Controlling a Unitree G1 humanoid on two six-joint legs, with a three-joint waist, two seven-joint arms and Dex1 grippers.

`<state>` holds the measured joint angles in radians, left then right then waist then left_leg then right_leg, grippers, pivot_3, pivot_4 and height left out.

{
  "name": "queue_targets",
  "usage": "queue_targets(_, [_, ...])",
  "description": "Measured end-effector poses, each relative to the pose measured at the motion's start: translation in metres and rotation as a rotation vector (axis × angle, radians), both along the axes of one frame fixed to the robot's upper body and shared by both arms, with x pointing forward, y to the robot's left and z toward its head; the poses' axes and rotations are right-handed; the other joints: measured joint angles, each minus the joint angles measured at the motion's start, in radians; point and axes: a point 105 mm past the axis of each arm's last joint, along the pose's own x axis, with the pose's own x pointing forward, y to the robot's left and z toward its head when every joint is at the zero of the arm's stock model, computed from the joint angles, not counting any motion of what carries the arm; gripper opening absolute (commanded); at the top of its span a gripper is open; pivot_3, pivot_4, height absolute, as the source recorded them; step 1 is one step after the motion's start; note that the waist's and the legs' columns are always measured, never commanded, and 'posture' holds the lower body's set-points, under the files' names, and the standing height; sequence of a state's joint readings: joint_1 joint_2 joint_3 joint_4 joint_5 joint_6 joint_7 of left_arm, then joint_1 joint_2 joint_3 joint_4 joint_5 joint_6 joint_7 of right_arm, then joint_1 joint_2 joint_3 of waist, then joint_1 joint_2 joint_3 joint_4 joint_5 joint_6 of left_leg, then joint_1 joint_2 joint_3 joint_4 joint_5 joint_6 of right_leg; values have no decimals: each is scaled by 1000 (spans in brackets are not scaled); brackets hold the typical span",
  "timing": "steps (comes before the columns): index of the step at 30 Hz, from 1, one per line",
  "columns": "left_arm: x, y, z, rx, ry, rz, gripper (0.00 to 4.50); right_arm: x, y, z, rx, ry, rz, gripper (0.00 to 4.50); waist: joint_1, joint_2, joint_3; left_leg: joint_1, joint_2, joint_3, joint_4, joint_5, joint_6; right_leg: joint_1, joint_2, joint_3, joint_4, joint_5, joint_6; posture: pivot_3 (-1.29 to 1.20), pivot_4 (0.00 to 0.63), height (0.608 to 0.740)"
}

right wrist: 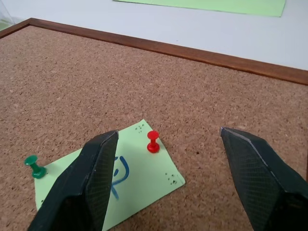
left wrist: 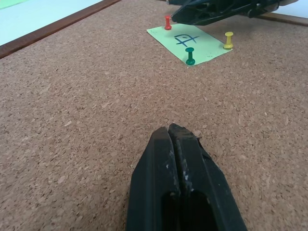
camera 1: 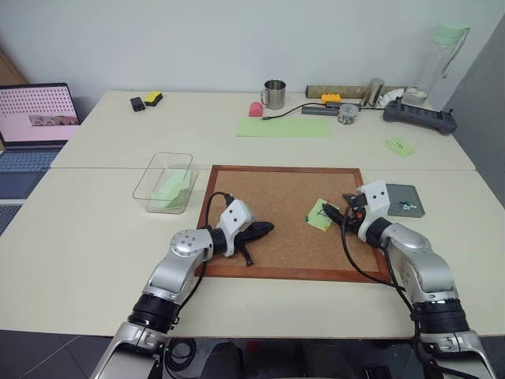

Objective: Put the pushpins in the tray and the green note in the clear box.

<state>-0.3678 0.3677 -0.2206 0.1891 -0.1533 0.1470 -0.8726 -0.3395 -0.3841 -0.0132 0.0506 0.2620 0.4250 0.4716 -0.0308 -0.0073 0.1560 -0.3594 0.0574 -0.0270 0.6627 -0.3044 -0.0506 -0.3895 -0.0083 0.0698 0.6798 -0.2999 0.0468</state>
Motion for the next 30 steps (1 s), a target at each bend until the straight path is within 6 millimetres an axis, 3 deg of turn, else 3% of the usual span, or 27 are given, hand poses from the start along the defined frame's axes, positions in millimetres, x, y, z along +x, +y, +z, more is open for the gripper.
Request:
queue_targets(7, [0, 0, 0, 0, -2, -3, 35, 9, 11, -7, 6, 9, 30, 3539, 0, 0, 0, 0, 0, 0, 0, 0, 0, 0, 0, 0, 0, 0, 0, 0, 150, 740])
queue_targets(24, [-1, -1, 3, 0, -17, -1, 0, 13, 16, -7, 2, -17, 46, 122, -1, 0, 0, 0, 0, 0, 0, 0, 0, 0, 0, 0, 0, 0, 0, 0, 150, 740])
queue_targets(30, [-1, 0, 3, 1, -18, 2, 0, 13, 18, -7, 7, -18, 54, 39, -1, 0, 0, 0, 0, 0, 0, 0, 0, 0, 0, 0, 0, 0, 0, 0, 150, 740])
